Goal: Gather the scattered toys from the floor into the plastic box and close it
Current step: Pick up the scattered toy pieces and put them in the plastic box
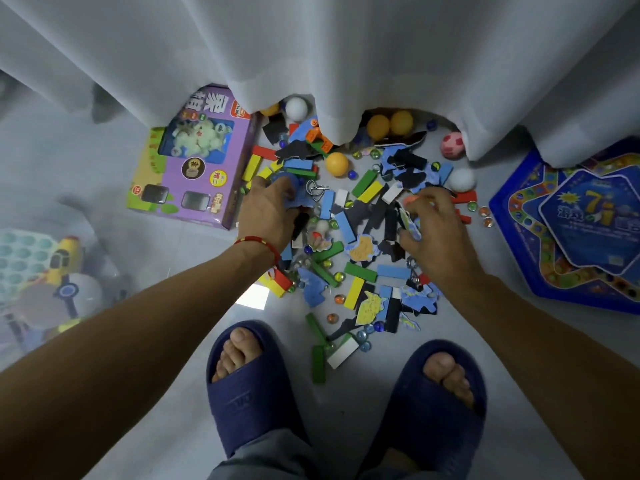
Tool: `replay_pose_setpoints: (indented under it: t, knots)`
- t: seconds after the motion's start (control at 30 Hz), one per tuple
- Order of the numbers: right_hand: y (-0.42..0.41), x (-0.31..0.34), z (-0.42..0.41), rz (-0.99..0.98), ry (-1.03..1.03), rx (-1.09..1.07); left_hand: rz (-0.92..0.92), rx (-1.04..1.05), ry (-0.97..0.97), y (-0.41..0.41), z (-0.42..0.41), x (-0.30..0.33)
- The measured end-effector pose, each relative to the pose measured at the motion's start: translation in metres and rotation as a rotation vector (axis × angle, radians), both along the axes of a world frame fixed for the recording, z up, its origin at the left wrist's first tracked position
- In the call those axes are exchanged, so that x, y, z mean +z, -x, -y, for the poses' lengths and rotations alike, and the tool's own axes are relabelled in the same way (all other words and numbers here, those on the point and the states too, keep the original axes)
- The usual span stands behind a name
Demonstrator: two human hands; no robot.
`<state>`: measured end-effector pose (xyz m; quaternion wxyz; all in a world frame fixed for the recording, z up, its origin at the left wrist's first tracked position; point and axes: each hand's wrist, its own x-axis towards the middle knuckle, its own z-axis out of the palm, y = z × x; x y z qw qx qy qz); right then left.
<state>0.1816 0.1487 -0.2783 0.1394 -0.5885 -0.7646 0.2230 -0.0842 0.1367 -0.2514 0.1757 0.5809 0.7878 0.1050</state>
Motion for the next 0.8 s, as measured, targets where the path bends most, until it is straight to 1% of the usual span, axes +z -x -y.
replay_pose_setpoints:
  t: [0.13, 0.23, 0.27, 0.33, 0.37, 0.4, 0.47, 0.53, 0.6, 0.67, 0.7, 0.73, 0.8]
  knots:
    - [-0.007, 0.004, 0.000, -0.107, 0.025, -0.066, -0.018, -0.026, -0.082, 0.003, 0.004, -0.005]
    - [-0.009, 0.016, 0.005, -0.300, 0.023, -0.184, 0.028, 0.000, -0.142, 0.006, 0.005, -0.004]
    - [-0.010, 0.023, 0.008, -0.397, 0.064, -0.256, 0.045, 0.019, -0.164, 0.007, 0.006, -0.003]
    - [-0.011, 0.036, 0.014, -0.628, 0.234, -0.414, 0.076, 0.064, -0.205, 0.009, 0.012, 0.003]
    - [-0.014, 0.041, 0.019, -0.716, 0.313, -0.470, 0.097, 0.083, -0.227, 0.009, 0.017, 0.007]
    - [-0.017, 0.048, 0.023, -0.762, 0.385, -0.500, 0.131, 0.105, -0.251, 0.008, 0.024, 0.013]
    - [-0.021, 0.064, 0.030, -0.767, 0.530, -0.509, 0.252, 0.208, -0.262, 0.004, 0.041, 0.031]
    - [-0.018, 0.093, 0.036, -0.806, 0.701, -0.513, 0.408, 0.377, -0.255, 0.002, 0.061, 0.053]
    - [-0.008, 0.130, 0.040, -0.778, 0.803, -0.448, 0.597, 0.547, -0.255, 0.007, 0.084, 0.079]
    - [0.019, 0.181, 0.048, -0.585, 0.822, -0.289, 0.807, 0.655, -0.288, 0.016, 0.111, 0.113]
    - [0.038, 0.206, 0.053, -0.476, 0.817, -0.178, 0.868, 0.676, -0.328, 0.023, 0.126, 0.131]
    - [0.059, 0.233, 0.060, -0.406, 0.816, -0.082, 0.895, 0.676, -0.379, 0.031, 0.142, 0.150]
    - [0.103, 0.278, 0.074, -0.361, 0.846, 0.091, 0.924, 0.672, -0.469, 0.052, 0.175, 0.181]
